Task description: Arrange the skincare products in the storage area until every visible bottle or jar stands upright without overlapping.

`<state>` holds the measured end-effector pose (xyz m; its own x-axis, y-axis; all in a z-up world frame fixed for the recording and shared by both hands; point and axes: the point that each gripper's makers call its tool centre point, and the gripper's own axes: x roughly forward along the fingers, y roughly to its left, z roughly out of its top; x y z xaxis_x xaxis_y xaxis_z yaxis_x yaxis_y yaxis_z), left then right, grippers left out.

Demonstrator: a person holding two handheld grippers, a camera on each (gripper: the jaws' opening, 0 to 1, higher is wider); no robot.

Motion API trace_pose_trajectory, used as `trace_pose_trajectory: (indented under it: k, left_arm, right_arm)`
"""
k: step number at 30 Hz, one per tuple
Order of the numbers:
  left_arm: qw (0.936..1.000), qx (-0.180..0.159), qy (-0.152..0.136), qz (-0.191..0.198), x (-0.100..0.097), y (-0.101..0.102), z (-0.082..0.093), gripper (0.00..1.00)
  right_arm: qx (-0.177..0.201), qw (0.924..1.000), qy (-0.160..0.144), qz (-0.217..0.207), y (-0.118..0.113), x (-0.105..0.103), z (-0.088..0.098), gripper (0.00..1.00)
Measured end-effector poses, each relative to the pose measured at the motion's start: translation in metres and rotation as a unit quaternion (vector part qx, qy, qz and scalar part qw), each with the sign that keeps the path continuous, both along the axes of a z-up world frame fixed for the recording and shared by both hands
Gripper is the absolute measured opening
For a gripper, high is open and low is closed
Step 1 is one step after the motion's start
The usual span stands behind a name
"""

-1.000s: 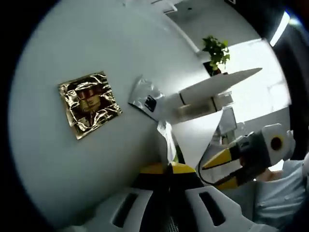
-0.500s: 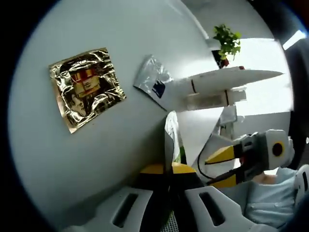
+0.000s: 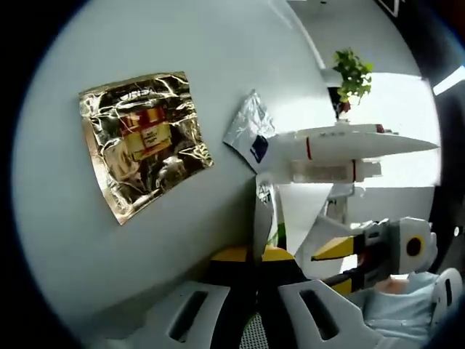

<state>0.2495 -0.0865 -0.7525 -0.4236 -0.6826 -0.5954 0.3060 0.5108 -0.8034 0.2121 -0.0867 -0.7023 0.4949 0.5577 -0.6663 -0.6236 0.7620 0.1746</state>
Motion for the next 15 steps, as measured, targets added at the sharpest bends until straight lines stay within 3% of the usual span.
trace_pose_trajectory:
  k: [7, 11, 15]
  left_arm:
    - [0.9998, -0.001, 0.005, 0.017, 0.010, -0.004, 0.001, 0.00]
    - [0.9997, 0.000, -0.003, 0.023, 0.016, -0.007, 0.001, 0.00]
    - [0.9995, -0.002, -0.010, 0.030, 0.022, -0.011, 0.002, 0.00]
  right_arm:
    - [-0.024, 0.9997, 0.007, 0.000, -0.002, 0.004, -0.015, 0.21]
    - [-0.072, 0.9973, 0.005, 0.016, -0.008, 0.008, -0.029, 0.21]
    - [-0.085, 0.9962, -0.001, 0.017, -0.011, 0.014, -0.033, 0.22]
